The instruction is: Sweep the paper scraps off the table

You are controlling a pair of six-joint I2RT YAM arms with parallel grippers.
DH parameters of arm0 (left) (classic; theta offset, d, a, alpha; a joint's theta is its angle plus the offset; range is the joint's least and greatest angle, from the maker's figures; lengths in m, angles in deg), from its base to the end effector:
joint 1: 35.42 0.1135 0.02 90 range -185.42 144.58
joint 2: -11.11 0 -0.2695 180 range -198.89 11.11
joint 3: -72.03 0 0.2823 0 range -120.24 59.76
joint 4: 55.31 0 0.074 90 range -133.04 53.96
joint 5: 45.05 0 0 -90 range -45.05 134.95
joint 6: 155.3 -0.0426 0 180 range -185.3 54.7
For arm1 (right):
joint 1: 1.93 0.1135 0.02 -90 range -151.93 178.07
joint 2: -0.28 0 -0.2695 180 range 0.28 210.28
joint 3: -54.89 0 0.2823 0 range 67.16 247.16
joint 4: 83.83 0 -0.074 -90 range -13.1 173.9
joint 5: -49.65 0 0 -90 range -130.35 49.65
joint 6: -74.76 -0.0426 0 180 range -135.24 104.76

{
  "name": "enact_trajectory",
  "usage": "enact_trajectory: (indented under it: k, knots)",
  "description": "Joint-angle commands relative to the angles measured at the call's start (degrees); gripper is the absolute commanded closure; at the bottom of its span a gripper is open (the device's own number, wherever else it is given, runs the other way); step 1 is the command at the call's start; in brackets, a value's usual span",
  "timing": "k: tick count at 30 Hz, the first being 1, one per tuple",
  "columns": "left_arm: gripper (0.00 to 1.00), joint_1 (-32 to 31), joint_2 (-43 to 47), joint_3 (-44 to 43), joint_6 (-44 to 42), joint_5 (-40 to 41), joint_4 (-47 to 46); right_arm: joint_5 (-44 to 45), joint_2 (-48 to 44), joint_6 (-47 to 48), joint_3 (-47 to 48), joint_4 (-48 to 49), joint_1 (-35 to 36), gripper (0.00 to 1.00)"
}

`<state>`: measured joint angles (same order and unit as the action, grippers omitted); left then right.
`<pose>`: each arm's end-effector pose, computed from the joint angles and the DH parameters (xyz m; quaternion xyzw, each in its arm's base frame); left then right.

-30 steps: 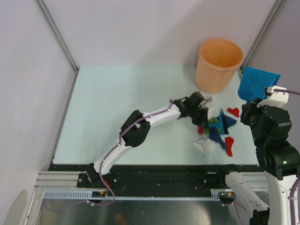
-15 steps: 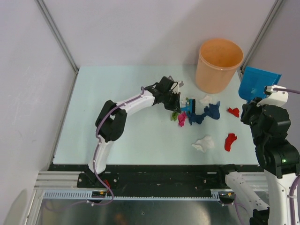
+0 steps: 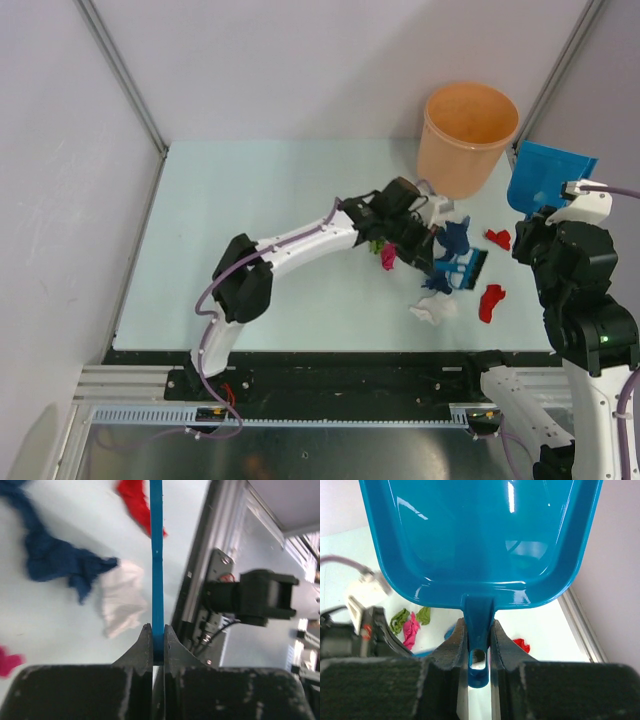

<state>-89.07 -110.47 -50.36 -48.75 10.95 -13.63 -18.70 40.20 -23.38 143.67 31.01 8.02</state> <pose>0.2926 -0.4378 0.2755 0.3919 0.7859 -0.4462 0.1724 0.1092 0.0032 0.4672 0.1002 0.7876 -0.0558 0.6054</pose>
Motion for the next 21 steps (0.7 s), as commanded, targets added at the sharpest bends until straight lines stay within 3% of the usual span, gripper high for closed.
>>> enact_trajectory:
  k: [1,6,13,18,21]
  knots:
    - [1.0,-5.1,-3.0,-3.1,1.8,-7.5,1.0,1.0,0.8,0.2,0.7,0.2,0.0,1.0]
    - [1.0,-6.0,-7.6,-4.1,4.3,-7.9,1.1,1.0,0.6,0.3,0.8,0.1,0.1,1.0]
    - [1.0,-2.0,-5.6,7.4,4.6,-6.2,1.0,1.5,1.5,0.4,0.8,-0.2,0.0,1.0]
    - [1.0,3.3,-0.2,15.4,0.4,1.5,1.1,1.9,2.2,0.3,0.8,-0.2,0.0,1.0]
    - [1.0,7.6,0.5,14.2,0.1,5.9,1.4,1.8,2.4,0.4,0.8,0.3,0.0,1.0]
